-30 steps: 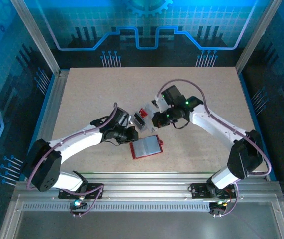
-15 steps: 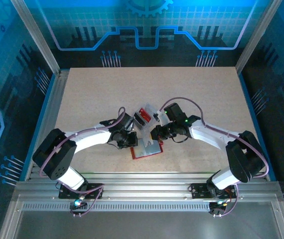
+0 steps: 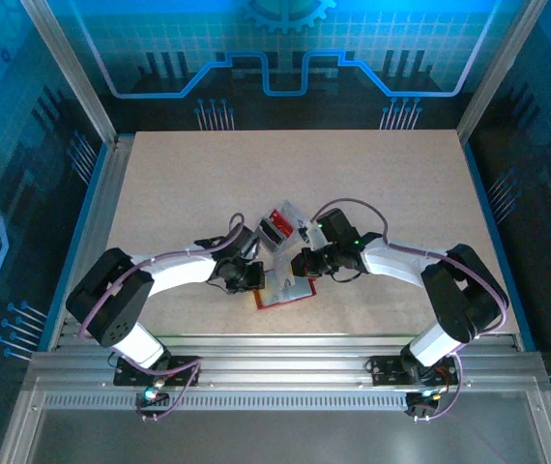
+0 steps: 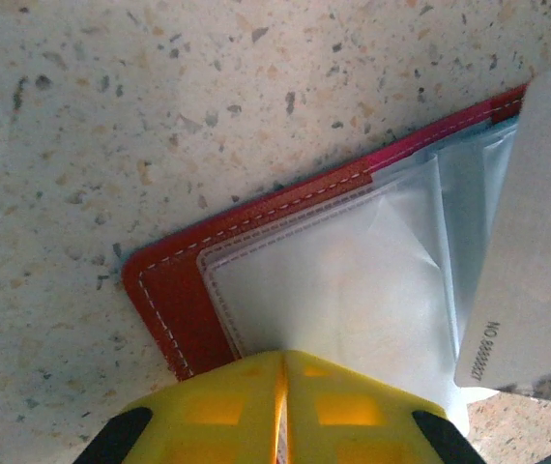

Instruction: Put the credit cards into the card holder

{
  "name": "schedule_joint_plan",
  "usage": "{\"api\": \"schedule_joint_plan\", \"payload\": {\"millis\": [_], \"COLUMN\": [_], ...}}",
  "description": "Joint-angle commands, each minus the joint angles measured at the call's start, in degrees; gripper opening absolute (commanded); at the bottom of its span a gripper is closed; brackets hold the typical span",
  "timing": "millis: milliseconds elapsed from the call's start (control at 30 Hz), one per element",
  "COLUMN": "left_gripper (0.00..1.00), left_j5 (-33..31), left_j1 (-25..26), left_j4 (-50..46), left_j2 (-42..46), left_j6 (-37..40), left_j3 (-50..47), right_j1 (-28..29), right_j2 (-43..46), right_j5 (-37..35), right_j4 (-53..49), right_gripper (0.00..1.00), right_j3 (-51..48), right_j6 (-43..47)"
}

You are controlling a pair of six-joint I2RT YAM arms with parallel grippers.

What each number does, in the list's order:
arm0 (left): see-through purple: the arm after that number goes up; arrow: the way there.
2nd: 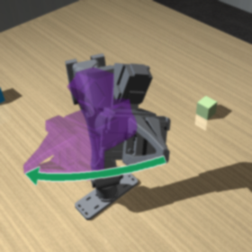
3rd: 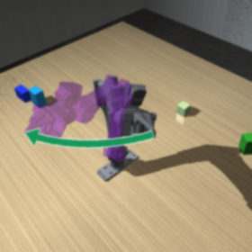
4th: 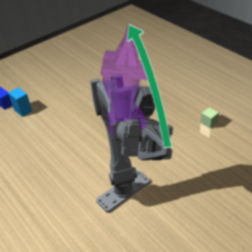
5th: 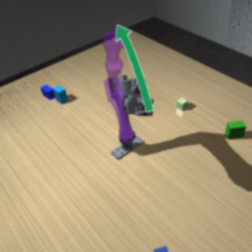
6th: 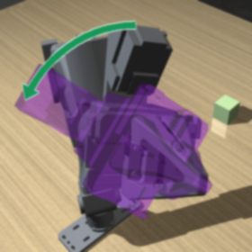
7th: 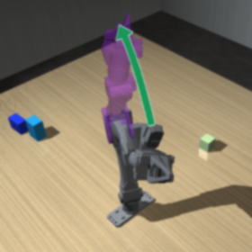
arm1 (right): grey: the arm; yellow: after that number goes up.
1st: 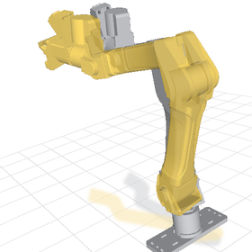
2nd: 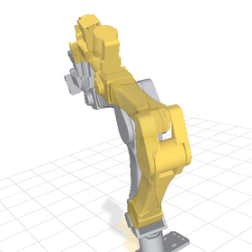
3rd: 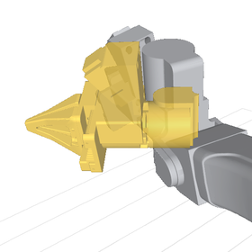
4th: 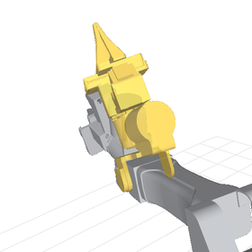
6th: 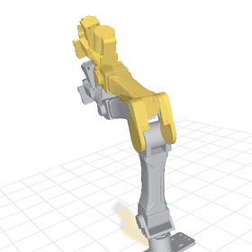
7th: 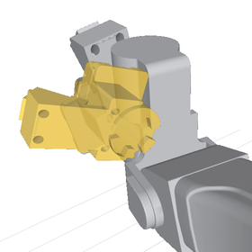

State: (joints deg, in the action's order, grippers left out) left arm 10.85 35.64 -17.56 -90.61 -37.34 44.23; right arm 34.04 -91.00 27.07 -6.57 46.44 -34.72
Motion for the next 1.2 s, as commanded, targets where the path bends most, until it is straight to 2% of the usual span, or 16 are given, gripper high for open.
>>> {"api": "schedule_joint_plan", "payload": {"millis": [0,300,1167], "left_gripper": [0.11,0.11,0.1], "left_j5": [-2.0,-2.1,-2.2], "left_j1": [0.5,0.5,0.5], "left_j4": [-2.1,-2.0,-1.4], "left_j2": [0.1,0.2,0.2], "left_j6": [0.9,1.0,1.2], "left_j3": [-2.1,-2.3,-2.7], "right_j1": [-0.5,-1.9,-1.7], "right_j2": [-1.0,0.5,-1.9], "right_j5": [0.3,-1.3,3.9], "right_j4": [1.2,-0.9,1.9], "right_gripper": [0.0,0.0,0.0], "right_j3": [-1.1,-1.4,0.1], "right_j6": [-1.2,-0.4,-3.3]}}
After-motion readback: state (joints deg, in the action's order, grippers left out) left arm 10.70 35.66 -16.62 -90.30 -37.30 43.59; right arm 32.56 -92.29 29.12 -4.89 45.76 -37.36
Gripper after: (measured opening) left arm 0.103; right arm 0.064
